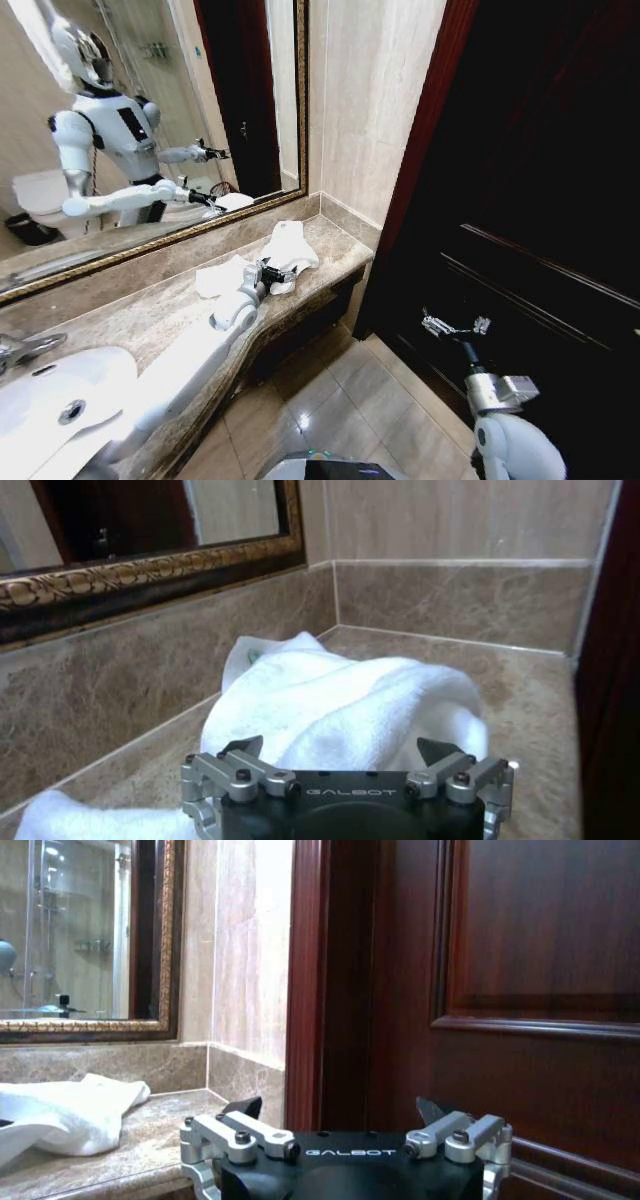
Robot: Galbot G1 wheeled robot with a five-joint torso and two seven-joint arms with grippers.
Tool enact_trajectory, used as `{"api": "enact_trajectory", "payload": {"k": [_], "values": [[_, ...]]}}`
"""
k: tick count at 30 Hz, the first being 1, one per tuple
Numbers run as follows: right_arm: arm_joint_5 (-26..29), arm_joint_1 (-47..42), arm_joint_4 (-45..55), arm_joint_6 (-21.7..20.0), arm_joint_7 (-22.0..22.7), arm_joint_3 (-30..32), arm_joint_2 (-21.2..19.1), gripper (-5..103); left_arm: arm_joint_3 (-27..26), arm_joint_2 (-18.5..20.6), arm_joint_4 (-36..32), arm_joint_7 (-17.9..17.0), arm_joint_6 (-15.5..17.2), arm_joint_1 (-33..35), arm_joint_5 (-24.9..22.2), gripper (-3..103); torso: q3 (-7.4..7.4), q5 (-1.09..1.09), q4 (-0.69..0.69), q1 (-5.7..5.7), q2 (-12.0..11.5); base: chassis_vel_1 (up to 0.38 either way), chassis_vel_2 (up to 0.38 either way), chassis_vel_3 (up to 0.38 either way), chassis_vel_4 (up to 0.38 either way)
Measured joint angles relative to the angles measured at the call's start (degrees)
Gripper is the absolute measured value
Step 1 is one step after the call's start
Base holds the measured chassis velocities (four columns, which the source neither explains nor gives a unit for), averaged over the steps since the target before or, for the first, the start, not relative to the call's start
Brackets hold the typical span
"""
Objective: Discard the used towel into the hamper.
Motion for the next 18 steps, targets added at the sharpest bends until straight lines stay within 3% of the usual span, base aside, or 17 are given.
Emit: {"api": "enact_trajectory", "payload": {"k": [8,12,14,18], "values": [[-0.09,0.21,-0.44,0.04,-0.01,0.14,-0.1,100,2.74,-1.59,4.42,0.56,-2.05,-4.04,-0.03,102,0.0,0.0,-0.01,0.0,0.0,0.0,0.0,0.0,0.0],[-0.1,0.42,-0.75,0.16,0.01,0.15,-0.12,100,3.06,-1.81,4.6,1.47,-2.65,-4.42,0.01,92,0.0,0.01,-0.01,0.0,0.0,0.0,0.0,0.0,0.0],[-0.11,0.47,-0.78,0.17,0.01,0.11,-0.11,100,3.07,-1.79,4.55,1.51,-2.69,-4.36,0.03,92,0.0,0.0,-0.01,0.0,0.0,0.0,0.0,0.0,0.0],[-0.3,0.67,-0.85,0.18,0.01,-0.06,0.0,100,2.98,-1.73,4.42,1.57,-2.84,-3.88,0.13,80,0.0,0.0,0.0,0.0,0.0,0.0,0.0,0.0,0.0]]}}
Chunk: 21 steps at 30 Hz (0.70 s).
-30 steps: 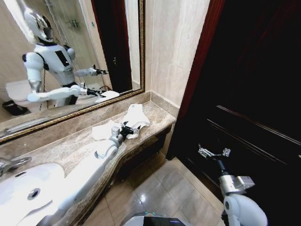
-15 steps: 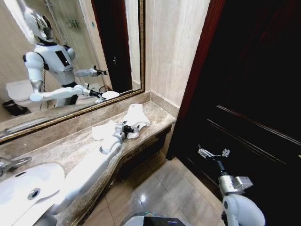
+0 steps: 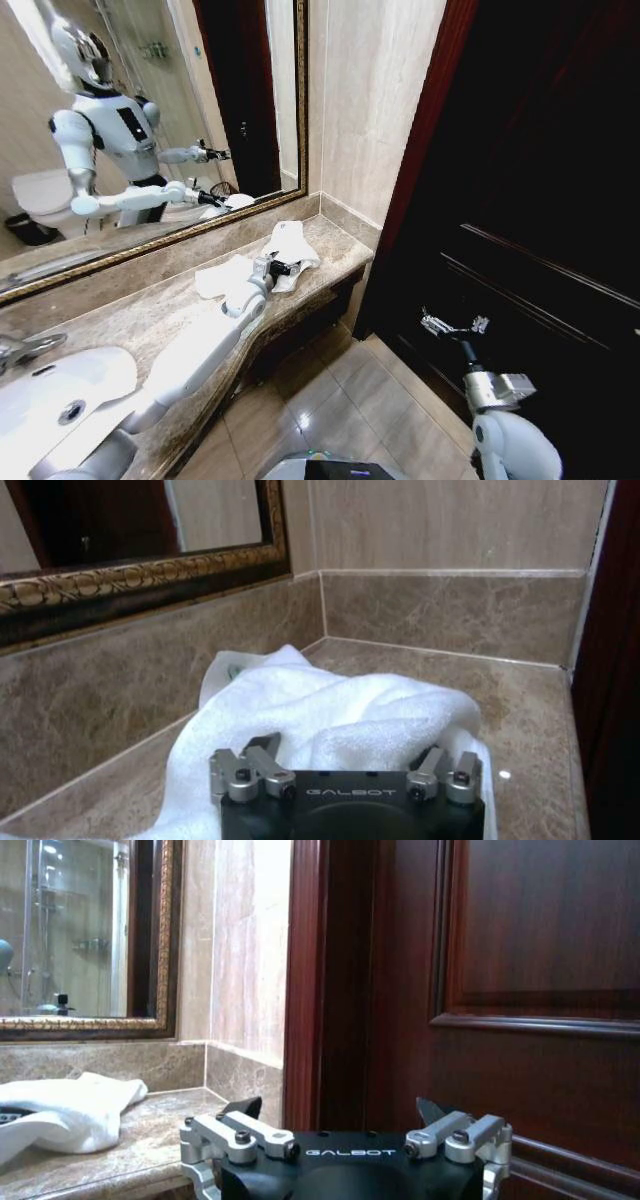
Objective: Discard the used towel into the hamper.
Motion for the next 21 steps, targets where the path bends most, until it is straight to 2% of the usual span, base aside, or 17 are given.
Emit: {"api": "enact_trajectory", "payload": {"k": [2,4,5,7,11,13,15,16,20,21], "values": [[-0.03,-0.09,0.05,0.05,0.0,-0.02,0.1,100,-0.16,-0.02,0.06,0.03,-0.15,0.29,0.07,72,0.0,0.01,0.0,0.0,0.0,0.0,0.0,0.0,0.0],[-0.03,-0.15,0.1,0.06,0.0,0.0,0.11,100,-0.17,-0.03,0.06,0.05,-0.15,0.35,0.07,72,0.0,0.0,0.0,0.0,0.0,0.0,0.0,0.0,0.0],[-0.02,-0.34,0.19,0.13,0.0,0.19,0.11,100,-0.19,-0.05,0.01,0.1,-0.16,0.5,0.07,63,0.0,0.0,0.0,0.0,0.0,0.0,0.0,0.0,0.0],[0.01,-0.39,0.2,0.16,0.0,0.26,0.11,100,-0.19,-0.07,-0.1,0.1,-0.15,0.56,0.08,63,0.0,0.0,0.0,0.0,0.0,0.0,0.0,0.0,0.0],[0.08,-0.6,0.4,0.32,0.0,0.32,0.17,100,-0.3,0.03,-0.59,0.25,-0.25,0.8,0.1,47,0.0,0.0,0.0,0.0,0.0,0.0,0.0,0.0,0.0],[0.08,-0.61,0.41,0.32,0.0,0.27,0.19,100,-0.35,0.07,-0.64,0.29,-0.29,0.85,0.1,47,0.0,0.0,0.0,0.0,0.0,0.0,0.0,0.0,0.0],[0.04,-0.55,0.43,0.33,0.0,0.12,0.2,100,-0.48,0.22,-0.69,0.3,-0.55,0.99,0.12,39,0.0,0.0,0.0,0.0,0.0,0.0,0.0,0.0,0.0],[0.04,-0.55,0.43,0.33,0.0,0.12,0.2,100,-0.48,0.22,-0.69,0.3,-0.55,0.99,0.12,39,0.0,0.0,0.0,0.0,0.0,0.0,0.0,0.0,0.0],[-0.03,-0.31,0.58,0.32,0.0,-0.07,0.25,100,-0.95,0.45,-0.98,0.3,-0.72,1.42,0.15,23,0.0,0.0,0.0,0.0,0.0,0.0,0.0,0.0,0.0],[-0.03,-0.31,0.58,0.32,0.0,-0.07,0.25,100,-0.95,0.45,-0.98,0.3,-0.72,1.42,0.15,23,0.0,0.0,0.0,0.0,0.0,0.0,0.0,0.0,0.0]]}}
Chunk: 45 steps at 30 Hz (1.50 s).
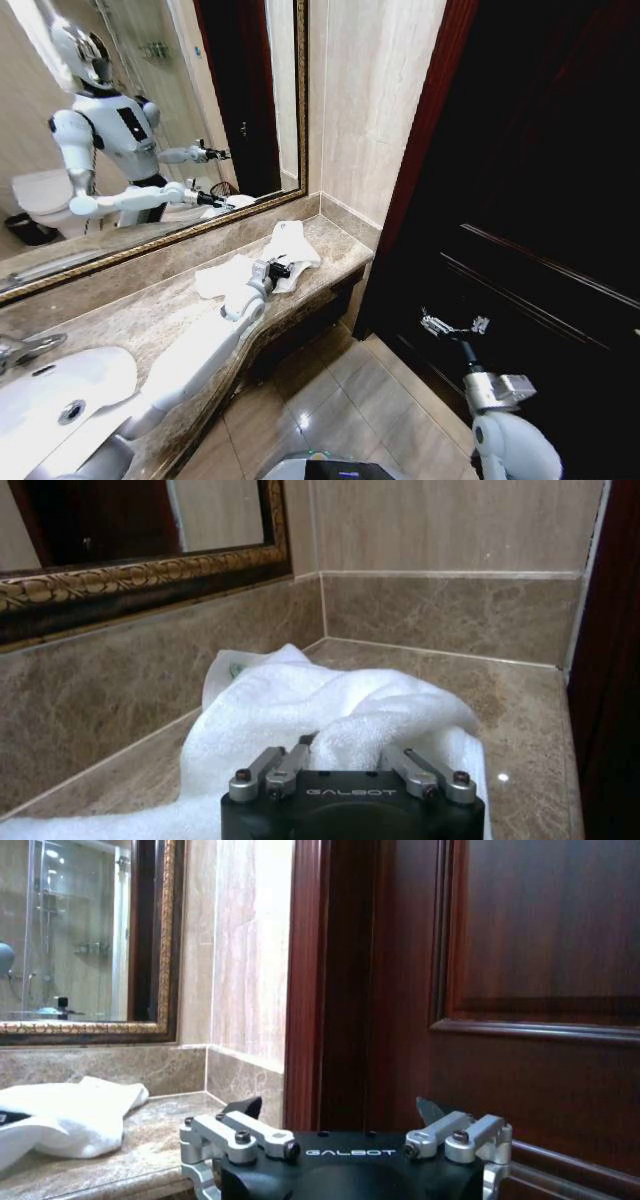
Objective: Discard the used towel into the hamper.
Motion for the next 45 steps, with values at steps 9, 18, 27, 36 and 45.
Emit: {"api": "enact_trajectory", "payload": {"k": [9,18,27,36,45], "values": [[-0.47,0.31,0.01,-0.1,0.08,-0.63,0.24,100,-0.62,0.06,-0.77,-0.37,-0.32,0.49,0.17,3,0.0,0.0,0.0,0.0,0.0,0.0,0.0,0.0,0.0],[-0.59,0.33,0.29,-0.23,0.13,-0.85,0.29,100,-1.32,0.46,-1.4,-0.49,-0.59,1.27,0.25,3,0.0,0.0,0.0,0.0,0.0,0.0,0.0,0.0,0.0],[-0.65,-0.26,1.33,-1.64,0.13,-0.87,0.39,100,-1.45,1.22,-1.81,-1.26,-1.67,1.68,0.33,3,0.0,0.0,0.0,0.0,0.0,0.0,0.0,0.0,0.0],[-0.73,-0.65,1.64,-1.74,0.06,-0.73,0.58,100,-1.54,1.69,-2.09,-1.13,-2.06,2.02,0.43,3,0.0,0.01,0.0,0.01,0.0,0.016,-0.011,-0.011,0.018],[-0.76,-0.74,1.51,-1.42,-0.04,-0.77,0.63,100,-1.9,2.5,-2.77,-1.1,-2.95,2.72,0.47,3,0.0,0.0,0.0,-0.01,0.0,0.074,-0.075,-0.081,0.075]]}}
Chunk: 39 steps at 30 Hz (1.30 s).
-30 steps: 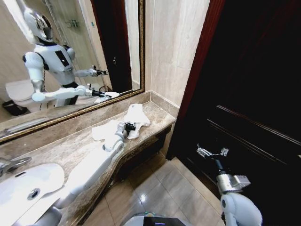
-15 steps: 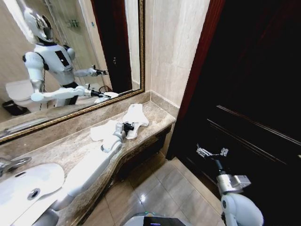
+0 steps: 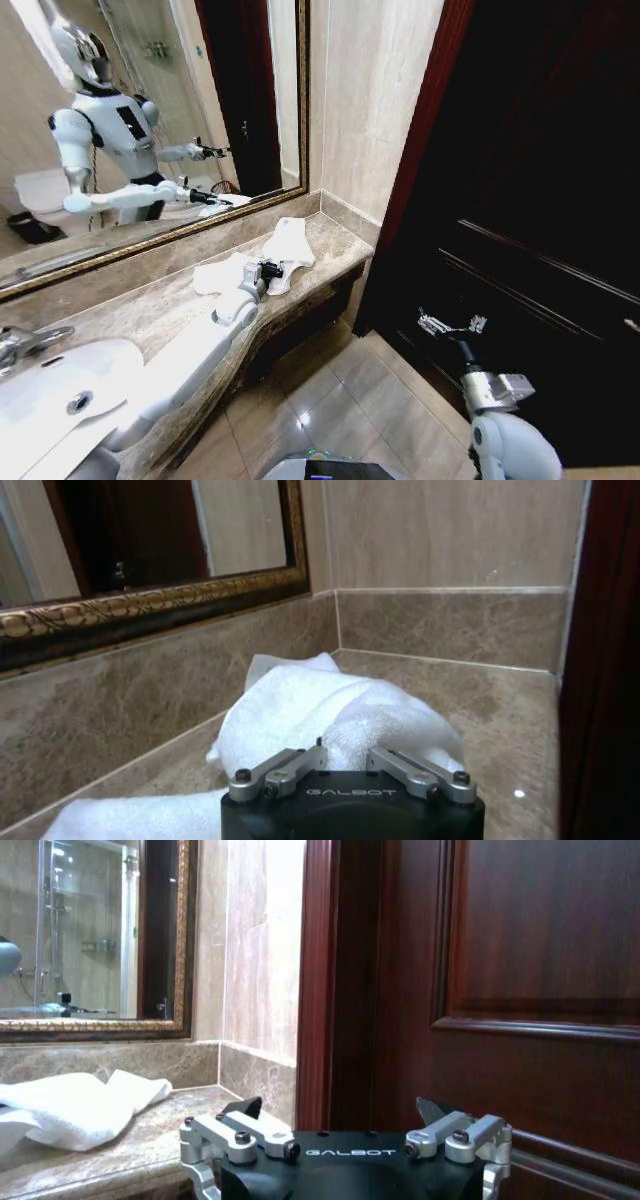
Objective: Discard the used towel into the hamper.
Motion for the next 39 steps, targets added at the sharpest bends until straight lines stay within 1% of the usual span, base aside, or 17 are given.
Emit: {"api": "enact_trajectory", "payload": {"k": [11,22,29,39], "values": [[0.0,-0.25,0.26,0.11,-0.11,-0.02,-0.01,100,-0.48,1.08,-1.64,0.02,-0.15,0.86,-0.17,3,0.0,0.0,0.0,0.01,0.0,0.067,-0.065,-0.061,0.069],[0.01,-0.3,0.53,0.14,-0.25,-0.23,0.0,100,-2.13,2.53,-3.08,0.33,-0.44,2.57,-0.36,3,0.0,-0.01,0.01,0.01,0.0,0.067,-0.057,-0.065,0.065],[0.02,-0.48,0.95,0.15,-0.26,-0.23,-0.14,100,-2.45,2.73,-3.57,0.39,-0.61,3.03,-0.37,3,0.0,0.0,0.0,0.01,0.0,0.068,-0.063,-0.071,0.061],[0.31,-1.39,1.79,0.19,-0.27,0.13,-0.16,100,-2.84,3.07,-4.81,1.33,-1.3,3.9,-0.2,3,0.0,0.01,0.0,0.02,0.0,0.064,-0.06,-0.062,0.064]]}}
